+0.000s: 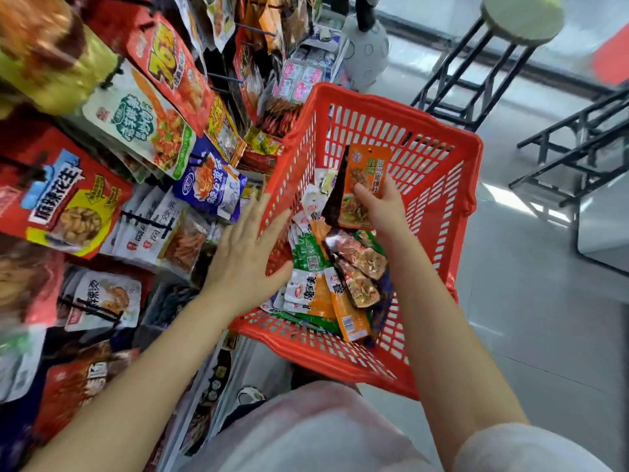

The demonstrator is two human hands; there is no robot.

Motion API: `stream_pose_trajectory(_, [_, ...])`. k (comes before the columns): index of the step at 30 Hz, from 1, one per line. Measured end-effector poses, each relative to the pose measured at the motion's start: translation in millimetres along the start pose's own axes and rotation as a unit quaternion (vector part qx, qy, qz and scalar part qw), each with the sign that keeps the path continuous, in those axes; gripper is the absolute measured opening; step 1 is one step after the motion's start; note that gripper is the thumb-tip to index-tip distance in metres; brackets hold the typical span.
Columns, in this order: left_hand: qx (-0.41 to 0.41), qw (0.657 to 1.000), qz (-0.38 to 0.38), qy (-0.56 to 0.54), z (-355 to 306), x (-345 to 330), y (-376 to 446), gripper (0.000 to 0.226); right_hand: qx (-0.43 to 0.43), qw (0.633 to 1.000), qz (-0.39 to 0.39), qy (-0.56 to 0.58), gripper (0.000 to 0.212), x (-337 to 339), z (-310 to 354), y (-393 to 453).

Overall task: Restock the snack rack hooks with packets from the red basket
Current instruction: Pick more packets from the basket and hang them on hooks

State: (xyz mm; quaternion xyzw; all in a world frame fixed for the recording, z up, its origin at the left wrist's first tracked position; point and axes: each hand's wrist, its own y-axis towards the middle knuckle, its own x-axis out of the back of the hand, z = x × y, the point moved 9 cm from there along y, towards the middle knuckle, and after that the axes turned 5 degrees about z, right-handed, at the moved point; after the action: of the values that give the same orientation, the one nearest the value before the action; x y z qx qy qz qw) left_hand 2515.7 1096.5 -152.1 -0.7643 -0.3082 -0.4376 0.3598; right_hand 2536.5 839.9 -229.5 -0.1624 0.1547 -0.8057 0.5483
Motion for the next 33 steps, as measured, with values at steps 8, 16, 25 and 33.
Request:
stream_pose_trajectory(8, [0.024,0.999,-0.011,0.032,5.3,-11.5,-35.5,0.083,-0.09,0.95,0.082,-0.288,0.063,-9.9,-44.4,-16.9])
stream_pose_trajectory(16, [0.031,0.998,-0.009,0.05,6.2,-14.1,-34.8,0.082,-0.197,0.874,0.033,-0.444,0.12,-4.7,-99.0,-23.2])
stream_pose_trajectory(25, [0.038,0.999,0.001,0.03,4.8,-11.3,-36.8,0.08,-0.185,0.845,0.02,-0.502,0.107,-9.3,-91.9,-37.4])
stream_pose_trajectory(33, [0.042,0.999,0.002,0.026,4.3,-10.8,-37.5,0.079,-0.195,0.861,0.009,-0.47,0.113,-12.5,-92.8,-41.8])
